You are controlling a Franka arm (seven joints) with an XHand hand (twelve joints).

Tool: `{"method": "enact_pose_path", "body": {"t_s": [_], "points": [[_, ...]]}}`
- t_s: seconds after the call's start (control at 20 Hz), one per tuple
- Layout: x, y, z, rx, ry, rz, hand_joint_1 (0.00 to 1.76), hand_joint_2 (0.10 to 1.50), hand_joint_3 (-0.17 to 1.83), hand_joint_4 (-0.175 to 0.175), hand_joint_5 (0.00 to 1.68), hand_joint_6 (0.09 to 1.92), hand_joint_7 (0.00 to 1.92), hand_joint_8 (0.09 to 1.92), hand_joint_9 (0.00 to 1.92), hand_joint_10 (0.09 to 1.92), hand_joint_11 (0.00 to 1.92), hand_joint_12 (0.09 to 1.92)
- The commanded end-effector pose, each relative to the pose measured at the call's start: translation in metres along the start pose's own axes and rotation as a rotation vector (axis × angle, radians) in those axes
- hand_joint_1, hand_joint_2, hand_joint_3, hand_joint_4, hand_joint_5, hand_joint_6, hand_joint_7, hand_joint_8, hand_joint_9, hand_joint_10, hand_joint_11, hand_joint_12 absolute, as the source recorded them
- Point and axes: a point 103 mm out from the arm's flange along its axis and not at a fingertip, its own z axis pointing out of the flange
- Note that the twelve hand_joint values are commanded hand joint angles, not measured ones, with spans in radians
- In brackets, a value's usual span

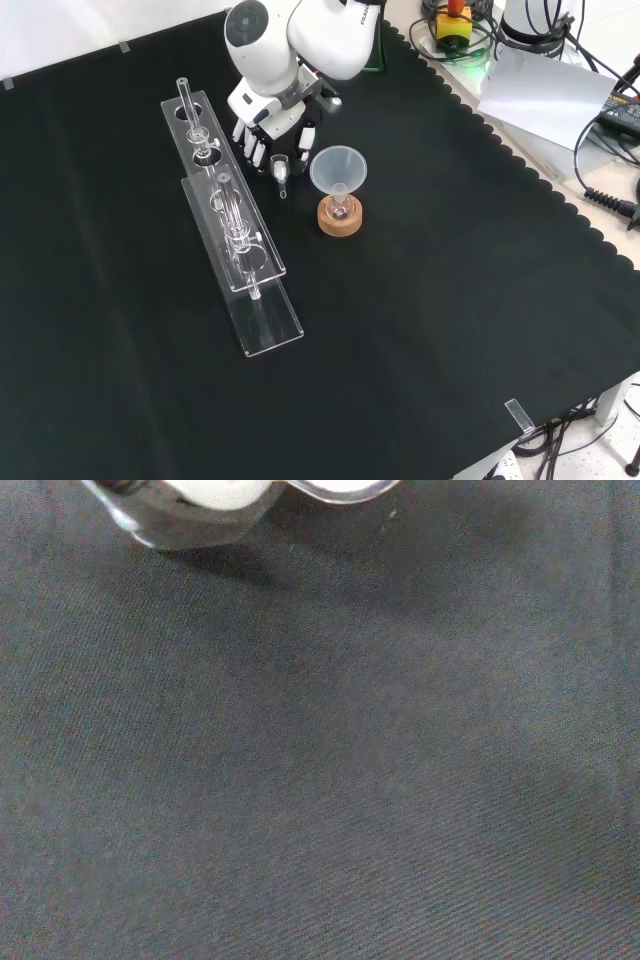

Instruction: Pick up the weighing funnel.

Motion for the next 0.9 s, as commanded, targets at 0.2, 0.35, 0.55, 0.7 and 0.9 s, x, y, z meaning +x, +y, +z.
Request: {"method": "enact_pose_path", "body": {"t_s": [0.2,0.35,0.55,0.7,0.9], "points": [[-0.015,-0.013,-0.03,-0.019,-0.009,0.01,1.07,0.78,0.57,0.175,1.1,0.94,0.84,0.67,1.11,0.43,0.73,1.1],[-0.022,-0.02,-0.041,-0.019,-0.019,0.014,1.07,0.76,0.6,0.175,1.11,0.94,0.84,0.68,1.11,0.43,0.73,1.1],[-0.03,-0.031,-0.055,-0.022,-0.023,0.053,1.08,0.75,0.62,0.175,1.11,0.93,0.84,0.68,1.11,0.43,0.73,1.1],[-0.035,-0.039,-0.063,-0.019,0.001,0.063,1.08,0.74,0.63,0.175,1.12,0.93,0.84,0.68,1.11,0.43,0.73,1.11],[-0.038,-0.051,-0.075,-0.023,0.015,0.067,1.08,0.74,0.64,0.175,1.12,0.93,0.84,0.68,1.11,0.43,0.73,1.11]]}}
